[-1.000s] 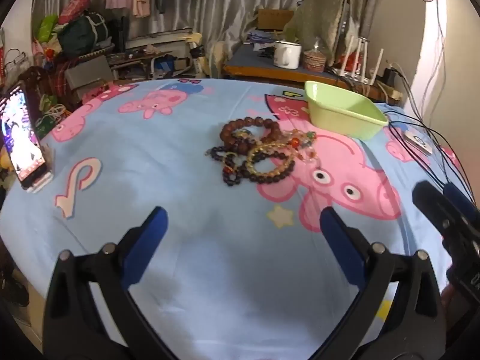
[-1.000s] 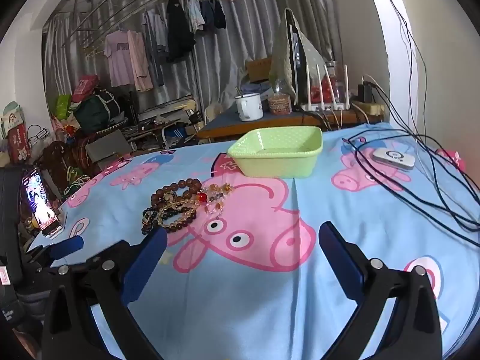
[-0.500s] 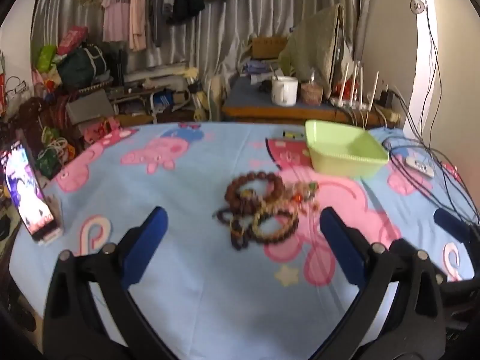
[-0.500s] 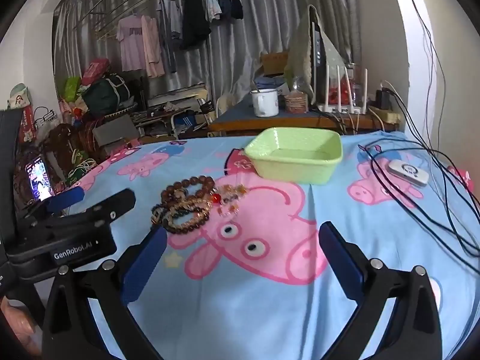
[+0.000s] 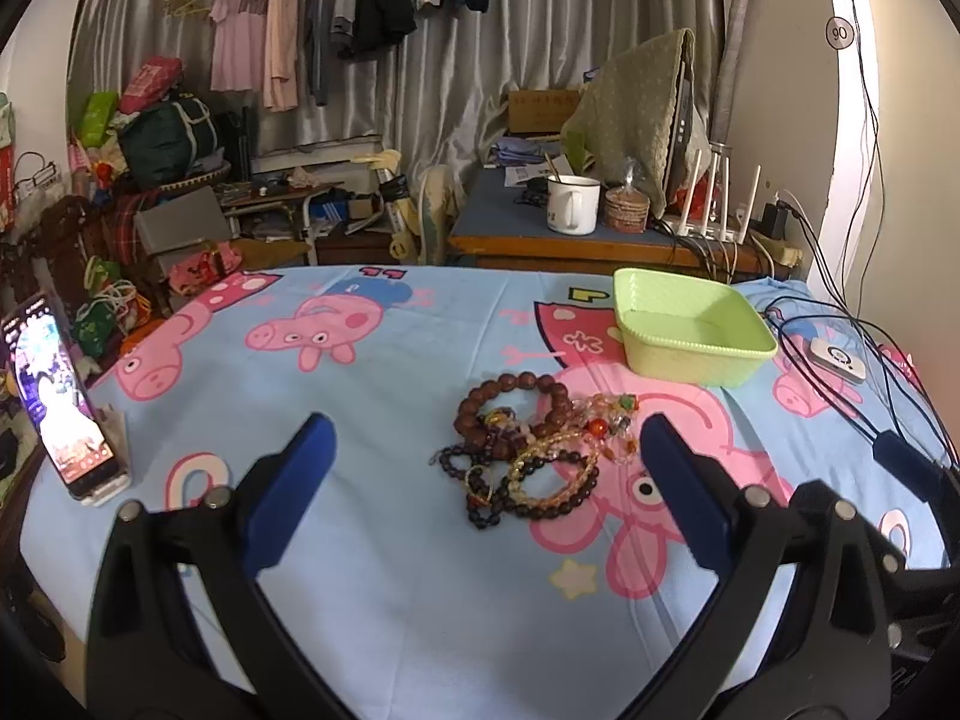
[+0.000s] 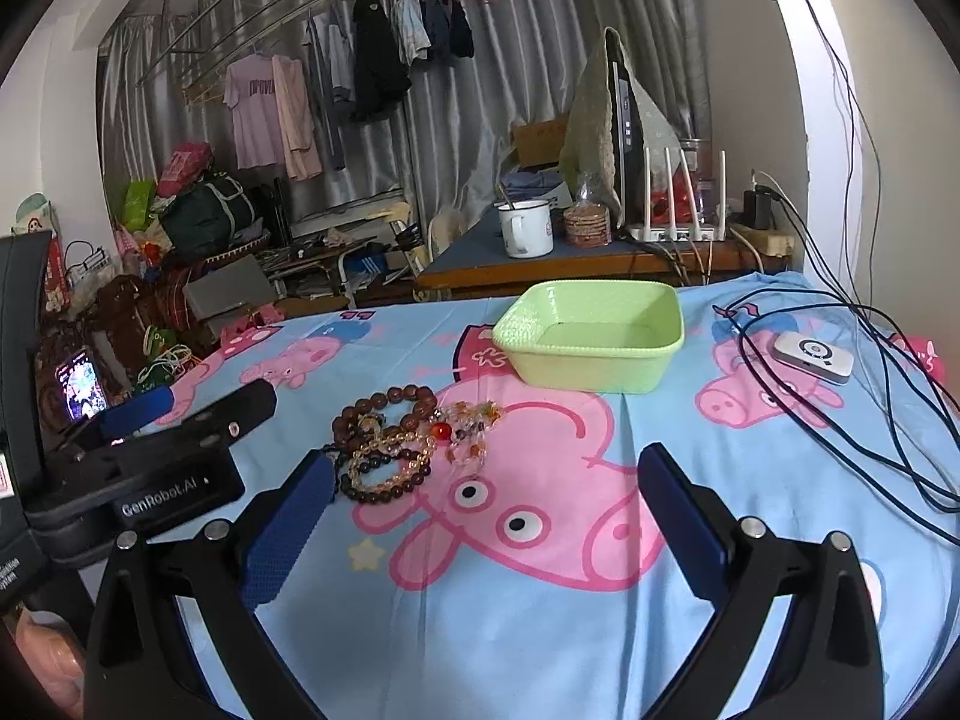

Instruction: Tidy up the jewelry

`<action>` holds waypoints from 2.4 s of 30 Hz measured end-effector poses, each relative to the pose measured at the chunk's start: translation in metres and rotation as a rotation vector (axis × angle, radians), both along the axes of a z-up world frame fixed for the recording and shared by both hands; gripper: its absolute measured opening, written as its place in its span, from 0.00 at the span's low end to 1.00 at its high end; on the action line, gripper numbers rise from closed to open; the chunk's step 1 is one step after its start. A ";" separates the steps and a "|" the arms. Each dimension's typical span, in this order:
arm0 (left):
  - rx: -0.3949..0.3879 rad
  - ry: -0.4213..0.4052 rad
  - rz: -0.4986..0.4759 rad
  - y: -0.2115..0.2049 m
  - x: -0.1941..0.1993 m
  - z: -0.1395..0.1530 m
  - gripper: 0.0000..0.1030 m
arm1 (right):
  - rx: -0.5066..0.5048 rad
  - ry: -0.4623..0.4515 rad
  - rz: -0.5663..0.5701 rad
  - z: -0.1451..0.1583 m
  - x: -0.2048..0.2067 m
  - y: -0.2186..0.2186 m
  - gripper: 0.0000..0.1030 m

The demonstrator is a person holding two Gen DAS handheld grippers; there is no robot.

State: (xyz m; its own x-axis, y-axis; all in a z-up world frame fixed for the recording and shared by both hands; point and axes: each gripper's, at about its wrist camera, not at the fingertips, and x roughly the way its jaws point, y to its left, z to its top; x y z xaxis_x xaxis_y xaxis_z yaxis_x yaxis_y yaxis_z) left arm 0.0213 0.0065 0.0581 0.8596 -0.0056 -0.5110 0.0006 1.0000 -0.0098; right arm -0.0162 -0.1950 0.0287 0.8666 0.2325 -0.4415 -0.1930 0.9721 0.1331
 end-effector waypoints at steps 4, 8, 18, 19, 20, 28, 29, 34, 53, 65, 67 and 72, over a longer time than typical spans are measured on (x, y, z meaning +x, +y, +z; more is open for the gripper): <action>0.001 0.001 -0.001 -0.002 0.001 0.000 0.95 | -0.005 -0.007 0.003 0.001 0.000 0.002 0.70; 0.001 0.001 -0.001 -0.002 0.001 0.000 0.95 | -0.008 -0.004 0.007 0.000 0.001 0.005 0.70; 0.001 0.001 0.000 -0.004 0.001 0.000 0.95 | -0.014 -0.002 0.009 -0.003 0.002 0.009 0.70; 0.001 0.001 -0.001 -0.004 0.002 0.000 0.95 | -0.014 -0.002 0.009 -0.003 0.002 0.009 0.70; 0.000 0.001 0.000 -0.004 0.001 -0.001 0.95 | -0.014 -0.002 0.009 -0.003 0.002 0.009 0.70; -0.016 0.017 -0.009 -0.001 -0.001 -0.005 0.95 | -0.020 0.001 0.010 -0.005 0.003 0.012 0.70; -0.017 0.017 -0.012 -0.002 -0.001 -0.005 0.95 | -0.019 0.001 0.010 -0.005 0.003 0.012 0.70; -0.023 0.020 -0.015 0.002 0.001 -0.008 0.95 | -0.021 -0.001 0.010 -0.005 0.003 0.011 0.70; -0.027 0.017 -0.021 0.000 0.004 -0.008 0.95 | -0.043 0.014 0.003 -0.008 0.018 0.020 0.70; -0.027 -0.008 -0.028 0.004 0.019 -0.013 0.95 | -0.031 0.053 0.003 -0.017 0.031 0.023 0.62; -0.021 -0.029 -0.037 0.012 0.018 -0.015 0.95 | -0.032 0.053 0.002 -0.018 0.031 0.024 0.61; -0.042 -0.065 -0.032 0.044 0.022 -0.016 0.95 | -0.043 0.059 0.005 -0.022 0.035 0.025 0.54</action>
